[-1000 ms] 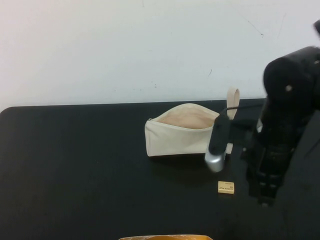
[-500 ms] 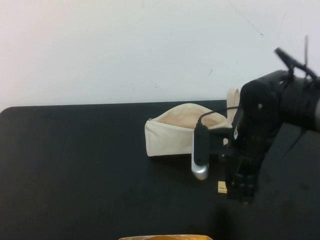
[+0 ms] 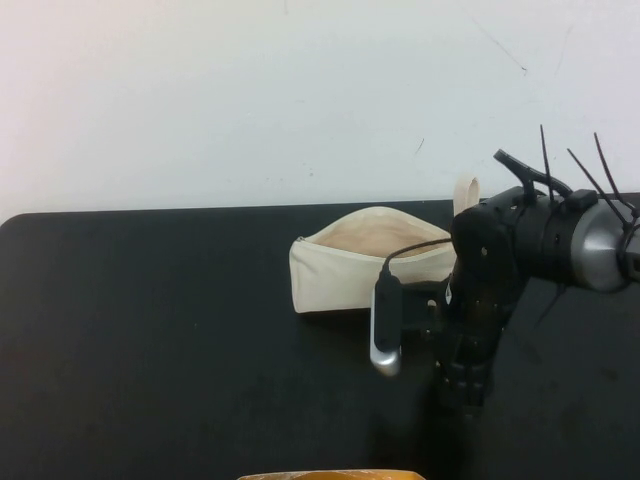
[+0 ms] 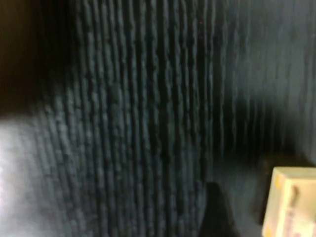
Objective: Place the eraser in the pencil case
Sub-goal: Pick up the eraser from the table
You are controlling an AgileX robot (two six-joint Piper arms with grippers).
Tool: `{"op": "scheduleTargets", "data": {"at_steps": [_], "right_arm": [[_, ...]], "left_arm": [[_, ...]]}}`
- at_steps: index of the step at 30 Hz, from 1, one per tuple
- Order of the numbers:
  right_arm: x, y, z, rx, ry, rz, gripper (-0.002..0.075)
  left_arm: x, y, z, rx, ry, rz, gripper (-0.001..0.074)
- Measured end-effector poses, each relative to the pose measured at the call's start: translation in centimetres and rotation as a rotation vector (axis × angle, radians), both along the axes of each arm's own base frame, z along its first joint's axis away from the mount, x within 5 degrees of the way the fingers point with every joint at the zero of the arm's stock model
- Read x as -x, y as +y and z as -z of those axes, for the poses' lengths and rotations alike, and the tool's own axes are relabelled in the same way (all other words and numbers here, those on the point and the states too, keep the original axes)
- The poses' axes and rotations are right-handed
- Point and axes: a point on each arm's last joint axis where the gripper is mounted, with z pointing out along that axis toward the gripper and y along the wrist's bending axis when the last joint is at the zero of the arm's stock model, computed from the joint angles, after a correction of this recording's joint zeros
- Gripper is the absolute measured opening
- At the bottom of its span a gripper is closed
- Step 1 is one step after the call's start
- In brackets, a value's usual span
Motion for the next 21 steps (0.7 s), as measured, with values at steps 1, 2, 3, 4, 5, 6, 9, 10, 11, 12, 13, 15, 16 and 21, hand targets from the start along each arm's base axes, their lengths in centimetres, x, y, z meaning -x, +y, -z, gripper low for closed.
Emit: {"op": "scheduleTargets", "data": {"at_steps": [1,2,3,4,5,6,9,10,11,12,13,15,16,21], "right_arm": [[-0.15,-0.01,-0.04,0.002,-0.015,0.005,0.0408],[-0.24,0.04,0.1,-0.003,-0.018,0.017,0.0408],[-0.35,0.04,0.28,0.0,-0.025,0.025,0.0408],[-0.46,-0.03,0.44,0.002,-0.028,0.031,0.0408],[-0.57,-0.06,0.59,0.0,-0.031,0.039,0.0408],[-0.71,-0.2,0.77,0.001,-0.03,0.048,0.0408],[-0.79,-0.28,0.92,0.001,-0.027,0.061,0.0407],[-0.82,-0.34,0.92,0.001,-0.027,0.062,0.0405],[-0.82,-0.37,0.92,0.002,-0.026,0.064,0.0398],[-0.86,-0.43,0.92,0.001,-0.026,0.067,0.0382],[-0.84,-0.45,0.93,0.003,-0.024,0.067,0.0363],[-0.76,-0.49,0.94,0.008,-0.015,0.071,0.029],[-0.73,-0.52,0.95,0.01,-0.011,0.077,0.0243],[-0.18,-0.96,0.06,0.026,0.034,0.162,0.0209]], "left_arm": [[0.0,0.0,0.0,0.0,0.0,0.0,-0.0001],[0.0,0.0,0.0,0.0,0.0,0.0,-0.0001],[0.0,0.0,0.0,0.0,0.0,0.0,-0.0001],[0.0,0.0,0.0,0.0,0.0,0.0,-0.0001],[0.0,0.0,0.0,0.0,0.0,0.0,-0.0001],[0.0,0.0,0.0,0.0,0.0,0.0,-0.0001],[0.0,0.0,0.0,0.0,0.0,0.0,-0.0001],[0.0,0.0,0.0,0.001,0.0,0.0,-0.0001],[0.0,0.0,0.0,0.001,0.0,0.0,-0.0001],[0.0,0.0,0.0,0.001,0.0,0.0,-0.0001],[0.0,0.0,0.0,0.001,0.0,0.0,-0.0001],[0.0,0.0,0.0,0.001,0.0,0.0,-0.0001],[0.0,0.0,0.0,0.001,0.0,0.0,-0.0001],[0.0,0.0,0.0,0.001,0.0,0.0,-0.0001]]}}
